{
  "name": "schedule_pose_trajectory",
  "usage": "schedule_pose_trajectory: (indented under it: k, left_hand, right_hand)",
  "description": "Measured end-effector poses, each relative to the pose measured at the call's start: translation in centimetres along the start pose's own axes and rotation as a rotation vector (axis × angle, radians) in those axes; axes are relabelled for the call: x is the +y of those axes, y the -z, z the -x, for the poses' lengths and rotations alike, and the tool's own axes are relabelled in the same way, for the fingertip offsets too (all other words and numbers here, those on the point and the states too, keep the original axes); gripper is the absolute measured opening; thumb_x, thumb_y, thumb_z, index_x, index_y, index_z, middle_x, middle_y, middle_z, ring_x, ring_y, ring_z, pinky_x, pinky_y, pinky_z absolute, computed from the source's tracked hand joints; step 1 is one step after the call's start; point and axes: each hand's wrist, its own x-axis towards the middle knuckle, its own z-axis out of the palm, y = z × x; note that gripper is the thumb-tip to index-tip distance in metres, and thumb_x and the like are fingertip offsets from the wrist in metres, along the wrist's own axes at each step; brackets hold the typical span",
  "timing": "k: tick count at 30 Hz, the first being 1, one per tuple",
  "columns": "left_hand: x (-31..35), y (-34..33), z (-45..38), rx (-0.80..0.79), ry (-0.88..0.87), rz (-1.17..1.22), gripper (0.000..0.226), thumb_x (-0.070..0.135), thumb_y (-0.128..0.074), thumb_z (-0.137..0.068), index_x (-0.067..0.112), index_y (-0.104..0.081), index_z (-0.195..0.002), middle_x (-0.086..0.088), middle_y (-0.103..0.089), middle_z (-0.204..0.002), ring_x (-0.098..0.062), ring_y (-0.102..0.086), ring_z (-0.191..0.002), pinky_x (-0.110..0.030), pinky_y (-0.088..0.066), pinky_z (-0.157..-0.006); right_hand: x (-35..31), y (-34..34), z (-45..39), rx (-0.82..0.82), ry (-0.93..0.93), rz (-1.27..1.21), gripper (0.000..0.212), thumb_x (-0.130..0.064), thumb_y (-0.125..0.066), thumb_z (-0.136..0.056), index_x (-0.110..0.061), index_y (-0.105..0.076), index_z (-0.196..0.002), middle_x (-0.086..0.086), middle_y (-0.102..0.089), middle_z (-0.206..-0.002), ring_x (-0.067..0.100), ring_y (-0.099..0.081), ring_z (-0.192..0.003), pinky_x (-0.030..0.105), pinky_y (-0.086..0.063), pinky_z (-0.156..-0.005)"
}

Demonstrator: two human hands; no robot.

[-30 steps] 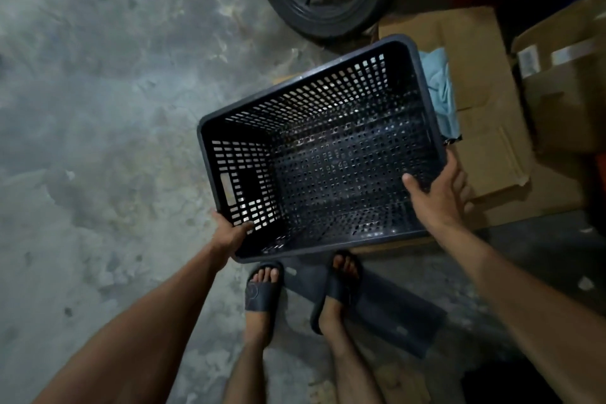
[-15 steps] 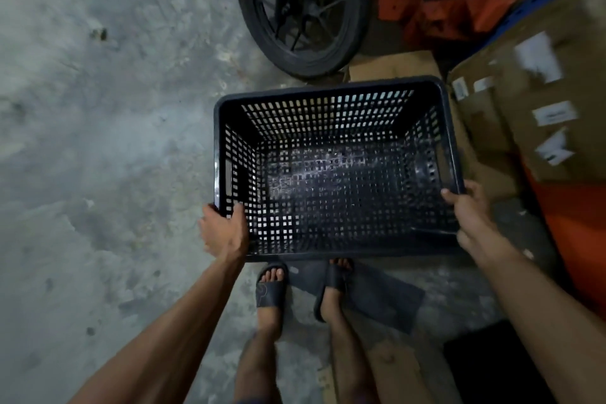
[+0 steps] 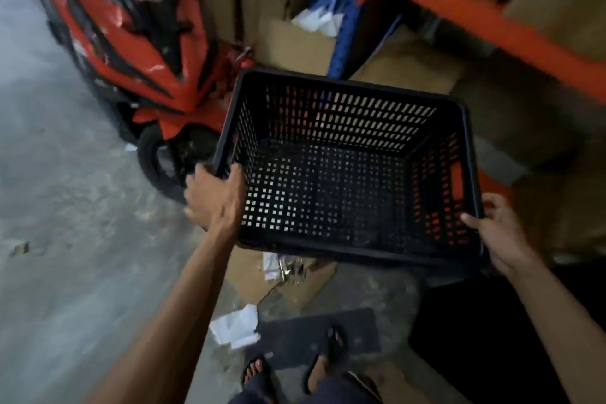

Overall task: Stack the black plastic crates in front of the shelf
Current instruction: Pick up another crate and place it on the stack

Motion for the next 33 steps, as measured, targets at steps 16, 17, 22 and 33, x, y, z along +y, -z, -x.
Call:
schedule_pose_trajectory:
  k: [16,17,22,33]
  left_hand:
    - [23.7,1.0,20.6,-0.232,-0.556,0.069,0.077,0.067,-0.058,-0.065,0.012,-0.065,-0.117,-0.021,-0.063,-0.122,-0.043,-0.056,-0.116,-0.050,-0.045,-0.095]
    - [24.0,0.6,21.6,-0.248,-0.593,0.088,0.070,0.065,-0.060,-0.066,0.017,-0.065,-0.117,-0.019,-0.064,-0.121,-0.041,-0.057,-0.116,-0.049,-0.045,-0.095]
    - [26.2,-0.7,26.1,-0.452,-0.811,0.124,0.069,0.057,-0.064,-0.065,0.023,-0.059,-0.124,-0.018,-0.064,-0.119,-0.039,-0.058,-0.113,-0.052,-0.049,-0.095]
    - [31.7,-1.8,34.2,-0.522,-1.132,0.018,0.056,0.037,-0.073,-0.075,0.017,-0.056,-0.125,-0.022,-0.064,-0.116,-0.045,-0.057,-0.111,-0.054,-0.051,-0.088]
  right_hand:
    - [-3.8,29.7,7.6,0.535,0.261,0.081,0.026,0.000,-0.071,-0.078,-0.012,-0.052,-0.092,0.009,-0.059,-0.080,0.023,-0.059,-0.063,0.027,-0.048,-0.053]
    - [-3.7,31.1,8.2,0.540,0.259,0.094,0.026,0.000,-0.071,-0.079,-0.013,-0.051,-0.090,0.015,-0.061,-0.085,0.030,-0.062,-0.068,0.035,-0.052,-0.062]
    - [-3.6,37.8,11.7,0.632,0.217,0.122,0.024,0.000,-0.066,-0.084,-0.009,-0.046,-0.095,0.021,-0.061,-0.094,0.037,-0.066,-0.074,0.047,-0.053,-0.071]
    - [-2.0,46.8,17.8,0.812,0.053,0.022,0.023,-0.004,-0.070,-0.082,-0.006,-0.054,-0.098,0.018,-0.064,-0.093,0.035,-0.068,-0.078,0.055,-0.055,-0.080]
